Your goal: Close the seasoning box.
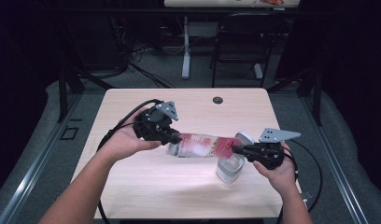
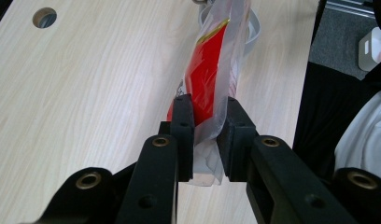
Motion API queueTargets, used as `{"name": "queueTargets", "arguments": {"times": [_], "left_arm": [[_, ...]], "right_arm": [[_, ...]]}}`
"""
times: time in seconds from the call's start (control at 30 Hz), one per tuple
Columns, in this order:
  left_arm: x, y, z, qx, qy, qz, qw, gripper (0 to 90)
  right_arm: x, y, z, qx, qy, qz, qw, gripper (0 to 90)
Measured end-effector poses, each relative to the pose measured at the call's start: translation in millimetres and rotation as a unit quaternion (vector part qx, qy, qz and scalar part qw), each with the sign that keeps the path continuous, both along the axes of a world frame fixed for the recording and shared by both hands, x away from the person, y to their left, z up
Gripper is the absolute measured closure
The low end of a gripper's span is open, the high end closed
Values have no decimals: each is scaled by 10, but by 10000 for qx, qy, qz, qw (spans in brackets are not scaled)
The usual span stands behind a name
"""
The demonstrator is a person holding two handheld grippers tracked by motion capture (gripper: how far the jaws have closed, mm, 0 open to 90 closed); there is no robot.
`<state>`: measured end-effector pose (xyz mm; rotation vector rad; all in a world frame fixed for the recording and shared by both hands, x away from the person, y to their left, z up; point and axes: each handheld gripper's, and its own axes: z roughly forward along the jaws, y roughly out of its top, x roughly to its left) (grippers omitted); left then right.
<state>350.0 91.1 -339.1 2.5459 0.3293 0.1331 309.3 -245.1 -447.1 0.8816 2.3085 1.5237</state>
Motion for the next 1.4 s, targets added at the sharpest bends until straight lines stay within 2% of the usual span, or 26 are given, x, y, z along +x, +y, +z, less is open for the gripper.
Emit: {"name": "queueTargets", "arguments": {"times": [1.4], "left_arm": [[7, -43, 47, -35, -36, -25, 10000, 781]], "right_arm": [[4, -18, -5, 13, 30, -63, 10000, 889]]}}
